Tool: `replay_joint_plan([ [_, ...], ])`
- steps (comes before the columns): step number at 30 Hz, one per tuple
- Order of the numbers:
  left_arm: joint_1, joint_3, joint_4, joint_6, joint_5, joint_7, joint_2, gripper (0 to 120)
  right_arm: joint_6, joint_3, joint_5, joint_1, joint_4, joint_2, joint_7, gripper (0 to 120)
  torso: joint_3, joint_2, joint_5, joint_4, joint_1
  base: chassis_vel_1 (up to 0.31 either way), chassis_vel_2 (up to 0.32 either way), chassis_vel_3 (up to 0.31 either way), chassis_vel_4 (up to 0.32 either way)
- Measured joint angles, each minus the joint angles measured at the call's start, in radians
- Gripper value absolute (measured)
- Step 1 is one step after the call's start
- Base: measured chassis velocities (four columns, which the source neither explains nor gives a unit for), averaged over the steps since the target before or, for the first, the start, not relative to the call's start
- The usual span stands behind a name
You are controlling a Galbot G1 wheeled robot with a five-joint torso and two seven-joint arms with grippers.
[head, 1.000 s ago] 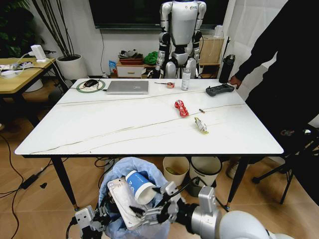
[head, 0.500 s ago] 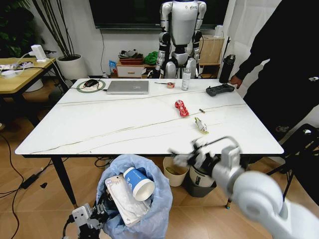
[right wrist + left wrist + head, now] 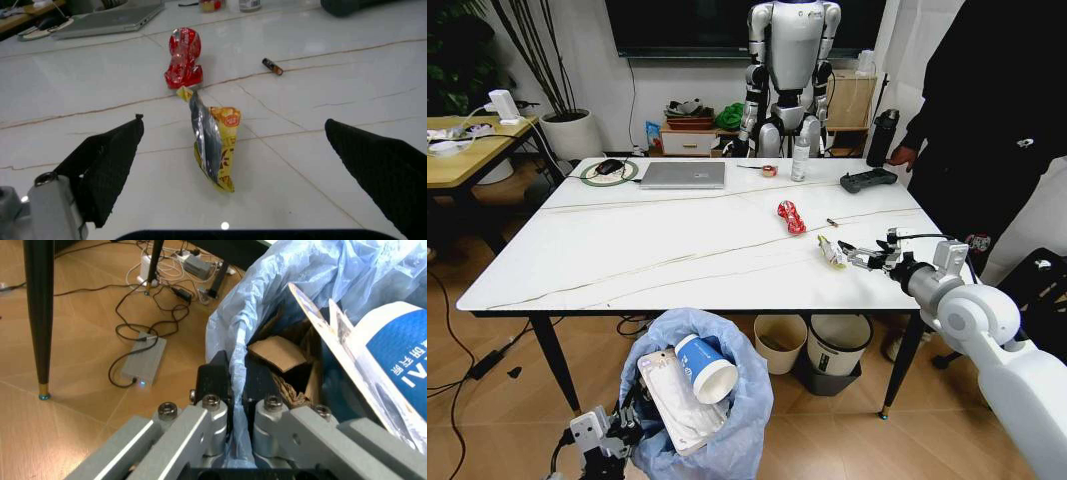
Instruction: Pick up the trash bin and place the trash from the table into it.
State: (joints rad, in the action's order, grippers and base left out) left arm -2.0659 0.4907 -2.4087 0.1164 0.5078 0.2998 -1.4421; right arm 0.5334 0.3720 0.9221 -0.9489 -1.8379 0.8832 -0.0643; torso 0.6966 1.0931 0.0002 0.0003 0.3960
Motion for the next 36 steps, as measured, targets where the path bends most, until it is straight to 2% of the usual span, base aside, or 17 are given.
replay_joint_plan([
  [8,-0.001,-0.002,0.0,0.001,-0.004,0.0,-0.008,0,-0.02,-0.067,-0.043,0.043,0.084,0.03,0.025,100,0.0,0.0,-0.0003,0.0002,0.0,0.0,0.0,0.0,0.0],
  [14,0.0,-0.001,0.001,0.001,-0.004,0.0,-0.01,0,-0.023,-0.1,-0.054,0.06,0.118,0.039,0.037,94,0.0,0.0,-0.0003,0.0,0.0,0.0,0.0,0.0,0.0],
  [19,0.002,0.0,0.002,0.002,0.0,0.001,-0.01,0,-0.028,-0.124,-0.07,0.076,0.153,0.046,0.041,74,0.0,0.0,-0.0003,0.0001,0.0,0.0,0.0,0.0,0.0],
  [21,0.002,0.001,0.002,0.002,0.001,0.001,-0.009,0,-0.028,-0.125,-0.07,0.076,0.154,0.046,0.042,71,0.0,0.0,-0.0003,0.0001,0.0,0.0,0.0,0.0,0.0],
  [24,0.002,0.004,0.002,0.003,0.008,0.002,-0.006,0,-0.029,-0.137,-0.073,0.077,0.158,0.047,0.046,54,0.0,0.0,-0.0003,0.0,0.0,0.0,0.0,0.0,0.0],
  [27,0.002,0.005,0.002,0.004,0.011,0.003,-0.005,0,-0.03,-0.141,-0.074,0.077,0.159,0.049,0.046,50,0.0,0.0,-0.0004,-0.0001,0.0,0.0,0.0,0.0,0.0],
  [29,0.004,0.007,0.002,0.004,0.013,0.004,-0.003,0,-0.032,-0.149,-0.077,0.078,0.161,0.052,0.046,36,0.0,0.0,-0.0004,-0.0001,0.0,0.0,0.0,0.0,0.0],
  [32,0.005,0.006,0.004,0.005,0.015,0.005,-0.003,0,-0.032,-0.156,-0.078,0.083,0.163,0.057,0.046,25,0.0,0.0,-0.0003,0.0,0.0,0.0,0.0,0.0,0.0],
  [33,0.005,0.006,0.004,0.005,0.015,0.005,-0.003,0,-0.032,-0.156,-0.078,0.083,0.163,0.057,0.046,25,0.0,0.0,-0.0003,0.0,0.0,0.0,0.0,0.0,0.0],
  [36,0.007,0.007,0.004,0.006,0.019,0.006,0.001,0,-0.032,-0.16,-0.083,0.084,0.163,0.06,0.046,12,0.0,0.0,-0.0001,0.0,0.0,0.0,0.0,0.0,0.0],
])
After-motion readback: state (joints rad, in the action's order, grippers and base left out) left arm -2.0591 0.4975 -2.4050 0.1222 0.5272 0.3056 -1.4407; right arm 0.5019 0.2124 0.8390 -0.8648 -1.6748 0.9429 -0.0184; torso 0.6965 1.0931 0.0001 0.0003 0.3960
